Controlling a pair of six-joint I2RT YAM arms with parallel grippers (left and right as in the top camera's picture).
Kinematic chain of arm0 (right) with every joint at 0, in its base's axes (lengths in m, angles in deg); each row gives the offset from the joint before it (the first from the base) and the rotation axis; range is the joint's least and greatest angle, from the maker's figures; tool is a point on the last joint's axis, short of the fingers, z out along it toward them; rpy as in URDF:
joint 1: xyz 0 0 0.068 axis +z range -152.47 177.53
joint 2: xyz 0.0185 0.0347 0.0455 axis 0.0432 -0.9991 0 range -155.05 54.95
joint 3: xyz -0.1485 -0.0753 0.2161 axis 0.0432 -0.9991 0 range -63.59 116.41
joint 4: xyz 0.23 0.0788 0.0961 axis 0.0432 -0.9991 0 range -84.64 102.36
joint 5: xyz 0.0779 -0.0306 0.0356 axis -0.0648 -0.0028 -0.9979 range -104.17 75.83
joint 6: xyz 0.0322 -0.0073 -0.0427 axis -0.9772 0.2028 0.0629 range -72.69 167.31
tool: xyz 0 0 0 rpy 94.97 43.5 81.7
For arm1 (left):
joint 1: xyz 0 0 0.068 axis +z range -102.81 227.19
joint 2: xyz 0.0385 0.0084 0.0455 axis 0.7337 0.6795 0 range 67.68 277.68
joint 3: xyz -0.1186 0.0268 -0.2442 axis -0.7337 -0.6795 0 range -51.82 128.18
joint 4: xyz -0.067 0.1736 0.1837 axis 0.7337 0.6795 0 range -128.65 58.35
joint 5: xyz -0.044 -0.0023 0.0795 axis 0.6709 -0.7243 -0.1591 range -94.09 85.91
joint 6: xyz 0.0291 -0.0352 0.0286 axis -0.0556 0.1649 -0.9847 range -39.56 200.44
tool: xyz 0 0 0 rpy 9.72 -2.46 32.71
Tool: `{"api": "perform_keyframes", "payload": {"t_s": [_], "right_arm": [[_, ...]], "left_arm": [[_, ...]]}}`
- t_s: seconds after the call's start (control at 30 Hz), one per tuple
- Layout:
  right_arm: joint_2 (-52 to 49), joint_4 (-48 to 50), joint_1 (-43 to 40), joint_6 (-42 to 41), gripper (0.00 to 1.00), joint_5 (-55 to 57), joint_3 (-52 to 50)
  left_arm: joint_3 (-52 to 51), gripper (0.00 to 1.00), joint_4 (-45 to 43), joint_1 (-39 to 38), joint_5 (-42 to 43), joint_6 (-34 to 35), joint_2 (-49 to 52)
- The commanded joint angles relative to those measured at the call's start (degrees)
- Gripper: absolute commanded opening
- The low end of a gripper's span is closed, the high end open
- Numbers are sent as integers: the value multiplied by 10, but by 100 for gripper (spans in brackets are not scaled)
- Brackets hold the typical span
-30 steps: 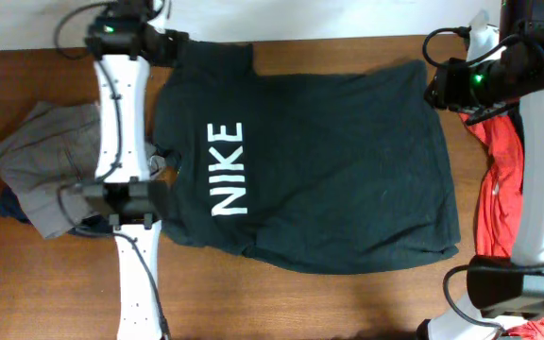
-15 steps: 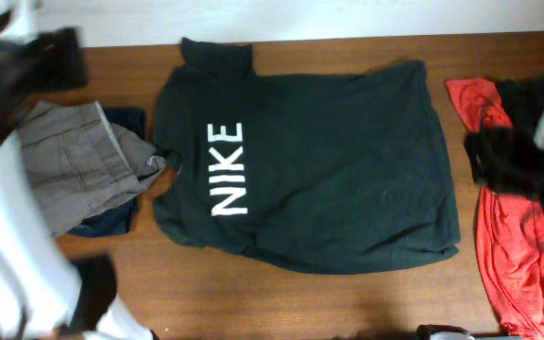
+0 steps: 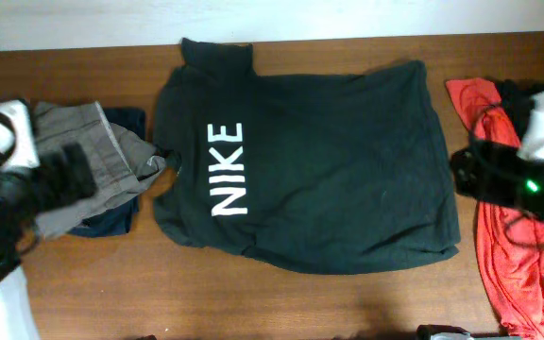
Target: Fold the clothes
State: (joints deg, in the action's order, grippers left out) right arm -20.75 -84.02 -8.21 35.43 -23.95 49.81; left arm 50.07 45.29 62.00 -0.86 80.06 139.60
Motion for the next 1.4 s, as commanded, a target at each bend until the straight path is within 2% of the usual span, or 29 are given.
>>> {"api": "perform_keyframes", "payload": {"t_s": [0.0, 0.13, 0.2, 0.33, 0.43, 0.57, 0.6, 0.63, 0.67, 0.8, 0.87, 1.13, 1.3, 1.37], "right_arm": [[-36, 26, 4, -6, 74, 28, -85], [-70, 110, 4, -7, 75, 27, -197], [-87, 153, 4, -11, 75, 26, -255], [-134, 214, 4, -19, 73, -5, -382], [-142, 251, 4, -20, 73, -20, -438], [-142, 268, 4, -19, 73, -20, -470], [-142, 268, 4, -19, 73, -20, -471], [-142, 268, 4, -19, 73, -20, -471], [-142, 268, 4, -19, 73, -20, -471], [-142, 268, 4, -19, 73, -20, -471], [-142, 268, 4, -19, 73, -20, -471], [-142, 268, 4, -19, 73, -20, -471], [-142, 268, 4, -10, 73, -20, -471], [-142, 268, 4, -6, 72, -19, -471]], "left_arm": [[-113, 92, 4, 2, 72, 10, 11], [-238, 92, -32, 2, 124, 10, 43], [-298, 83, -57, 2, 157, 10, 71], [-397, 74, -117, -13, 176, 3, 153], [-428, 70, -163, -34, 176, 4, 204], [-438, 68, -213, -49, 174, 13, 261], [-438, 65, -220, -50, 175, 13, 271], [-438, 47, -229, -53, 175, 13, 290], [-438, 38, -231, -54, 176, 13, 301], [-438, 19, -238, -62, 168, 13, 334], [-438, 19, -251, -66, 163, 13, 343], [-438, 30, -300, -67, 163, 13, 346], [-438, 30, -318, -71, 145, 13, 346], [-438, 20, -330, -76, 146, 13, 347]]}}
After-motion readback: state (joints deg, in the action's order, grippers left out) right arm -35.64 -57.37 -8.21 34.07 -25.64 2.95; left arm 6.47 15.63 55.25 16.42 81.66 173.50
